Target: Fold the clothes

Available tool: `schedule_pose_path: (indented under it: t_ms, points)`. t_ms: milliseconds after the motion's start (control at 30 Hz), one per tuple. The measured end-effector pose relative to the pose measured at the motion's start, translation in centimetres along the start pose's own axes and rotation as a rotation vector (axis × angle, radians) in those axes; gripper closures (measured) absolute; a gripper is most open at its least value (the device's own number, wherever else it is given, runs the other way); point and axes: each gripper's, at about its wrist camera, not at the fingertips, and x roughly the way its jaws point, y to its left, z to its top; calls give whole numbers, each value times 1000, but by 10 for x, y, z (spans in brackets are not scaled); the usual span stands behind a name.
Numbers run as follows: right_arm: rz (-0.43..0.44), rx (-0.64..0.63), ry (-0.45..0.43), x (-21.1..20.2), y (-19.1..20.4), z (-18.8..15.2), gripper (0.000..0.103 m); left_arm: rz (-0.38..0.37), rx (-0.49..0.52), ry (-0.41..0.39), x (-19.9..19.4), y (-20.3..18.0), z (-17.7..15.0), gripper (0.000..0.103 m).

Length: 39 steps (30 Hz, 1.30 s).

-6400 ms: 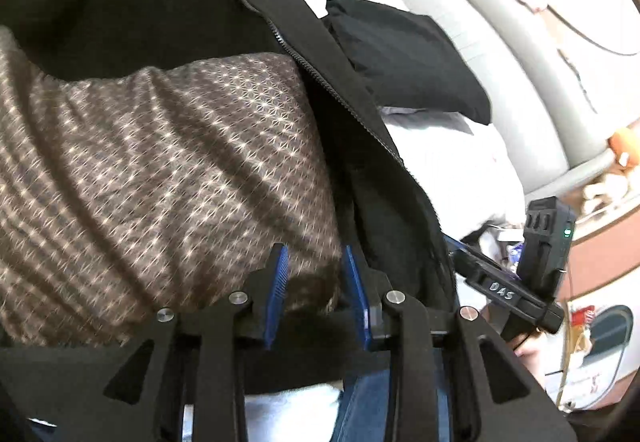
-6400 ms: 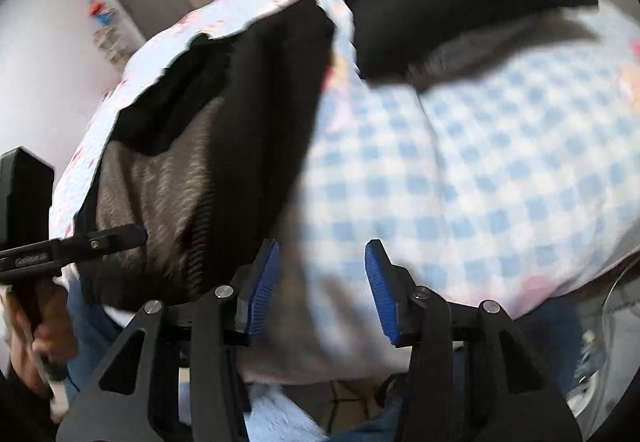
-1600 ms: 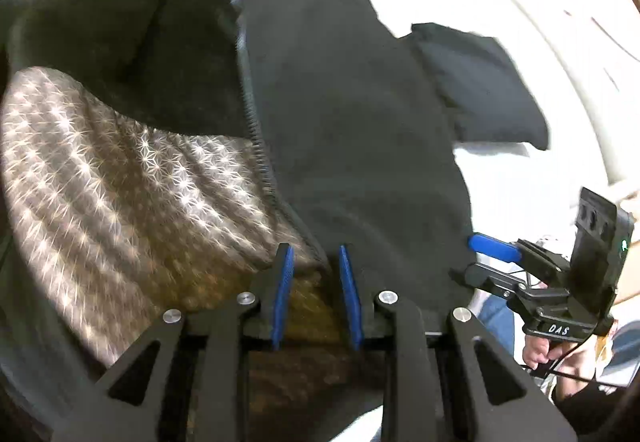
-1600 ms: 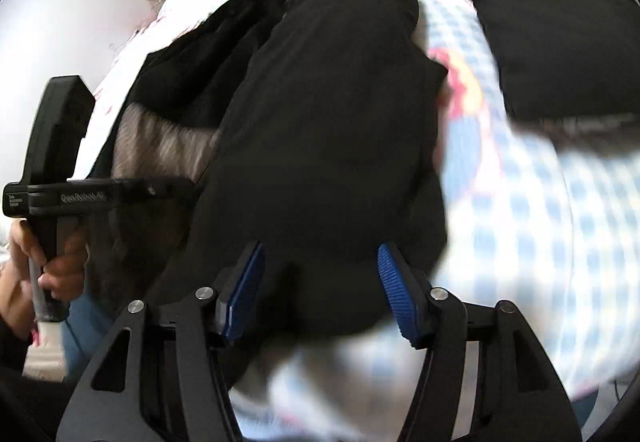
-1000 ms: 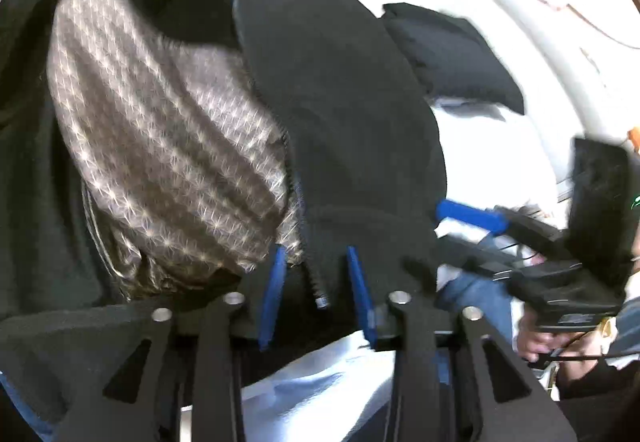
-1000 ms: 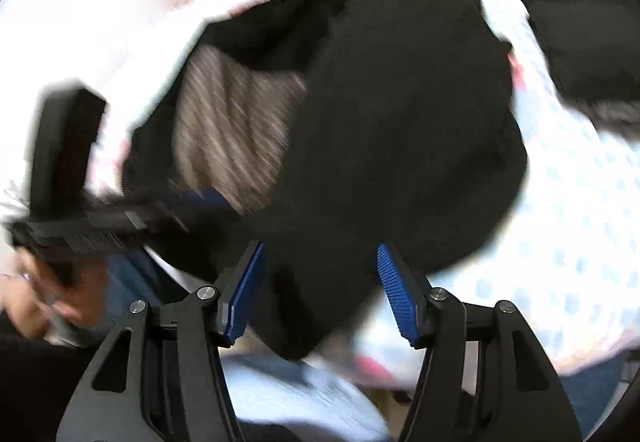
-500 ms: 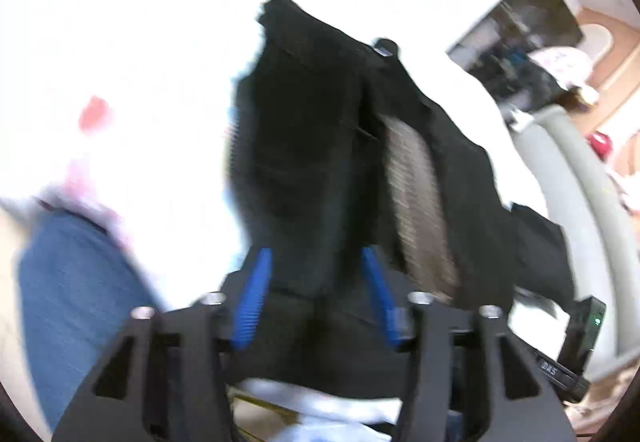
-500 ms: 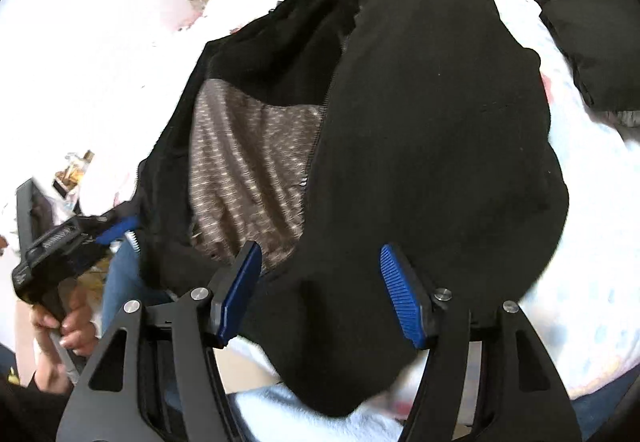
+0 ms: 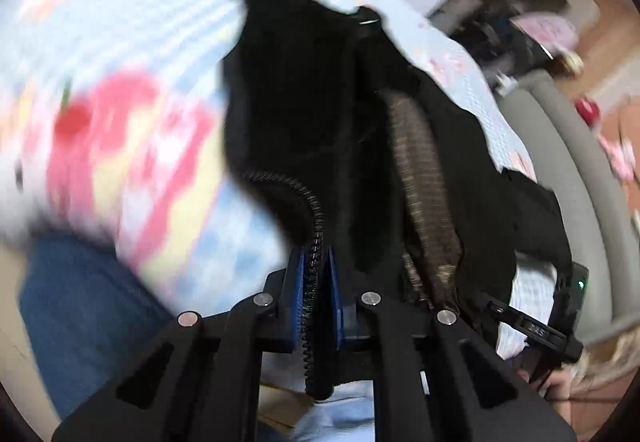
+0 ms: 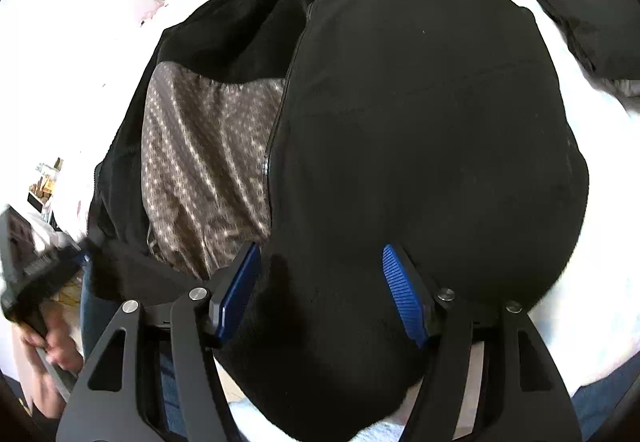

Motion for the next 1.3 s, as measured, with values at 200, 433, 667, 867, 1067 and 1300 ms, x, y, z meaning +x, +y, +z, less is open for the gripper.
schedule_pose_path:
  t_ms: [200,433,667,867,1067,1300]
  points:
    - [57,-6,-7,-15,3,-1,38,-62,459,-23,-34,-118,33,93]
    - [124,39,-176,-70,-15,19,35,-178,759,250,55,-197,-1,92]
    - [202,-15,-75,-36,4,32,34,-202,582,389,100,-134,-16,64]
    - [226,-201,-5,-7,54,53,34,-299,198,236,6,-26,55,64]
    - [92,-315,-39,30,99,89,34,-221,-134,67,40,109,144,64]
    - [116,-290,-6,55,91,106,72,-329,-296,84,135,175,214,38]
